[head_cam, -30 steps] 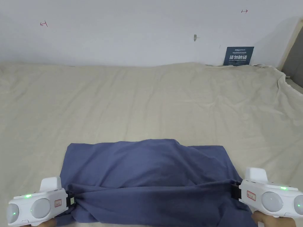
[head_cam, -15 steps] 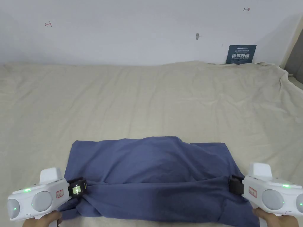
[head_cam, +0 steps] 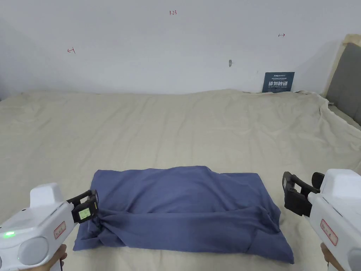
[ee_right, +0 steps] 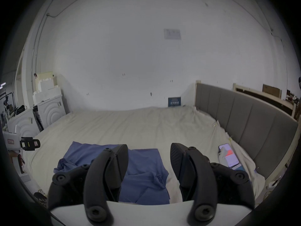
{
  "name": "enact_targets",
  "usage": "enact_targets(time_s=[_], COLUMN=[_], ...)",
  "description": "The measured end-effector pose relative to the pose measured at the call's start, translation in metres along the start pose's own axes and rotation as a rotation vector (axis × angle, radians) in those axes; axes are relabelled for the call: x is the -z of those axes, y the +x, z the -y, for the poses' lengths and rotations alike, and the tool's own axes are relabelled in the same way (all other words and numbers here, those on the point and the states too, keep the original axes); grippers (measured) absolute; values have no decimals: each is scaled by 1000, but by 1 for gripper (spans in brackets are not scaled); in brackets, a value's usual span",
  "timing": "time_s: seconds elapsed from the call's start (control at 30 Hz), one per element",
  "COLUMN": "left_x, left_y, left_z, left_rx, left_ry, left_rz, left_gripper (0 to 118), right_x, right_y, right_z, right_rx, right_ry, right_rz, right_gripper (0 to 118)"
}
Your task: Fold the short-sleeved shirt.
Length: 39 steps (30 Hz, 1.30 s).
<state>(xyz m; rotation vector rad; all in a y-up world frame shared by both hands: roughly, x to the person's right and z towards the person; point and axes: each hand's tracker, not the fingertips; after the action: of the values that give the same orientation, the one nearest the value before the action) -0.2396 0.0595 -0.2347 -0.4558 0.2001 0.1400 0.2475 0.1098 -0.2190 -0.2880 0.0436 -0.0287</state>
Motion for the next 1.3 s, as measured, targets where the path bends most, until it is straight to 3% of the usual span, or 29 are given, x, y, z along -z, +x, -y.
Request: enact_targets(time_s=[0.07, 0.1, 0.13, 0.2, 0.63, 0.97, 1.03, 1.07, 1.1, 1.13, 1.17, 1.3], left_x=[-17, -22, -28, -36, -30, 43, 63, 72, 82, 90, 100, 128], left_y=[2, 4, 5, 4, -2, -24, -27, -29, -30, -32, -35, -45], left_z=[8, 12, 16, 22, 29, 33, 37, 40, 43, 46, 49, 65], left_rx=[28, 36, 43, 42, 12, 42, 66, 65, 68, 55, 30, -55], left_ry=[46, 51, 54, 72, 1, -222, -307, -319, -349, -392, -437, -531], left_rz=[15, 7, 4, 19, 60, 20, -9, -28, -37, -47, -59, -71], left_gripper=[46, 25, 12, 1, 0, 0, 14, 29, 56, 73, 82, 84], right_x=[-17, -22, -26, -33, -32, -8, -2, 2, 5, 8, 12, 23], right_y=[-3, -3, -4, -4, -9, -11, -11, -11, -11, -11, -11, -11], right_z=[5, 7, 10, 14, 18, 22, 23, 25, 26, 28, 29, 35], right_rx=[-10, -13, -15, -18, -14, -6, -4, -3, -2, -1, -1, 5], right_ry=[37, 42, 47, 51, 41, -6, -20, -26, -33, -39, -46, -73], right_rz=[12, 18, 23, 20, -9, -9, -9, -8, -7, -6, -2, 1], right_gripper=[29, 10, 3, 0, 0, 0, 0, 0, 0, 0, 0, 0])
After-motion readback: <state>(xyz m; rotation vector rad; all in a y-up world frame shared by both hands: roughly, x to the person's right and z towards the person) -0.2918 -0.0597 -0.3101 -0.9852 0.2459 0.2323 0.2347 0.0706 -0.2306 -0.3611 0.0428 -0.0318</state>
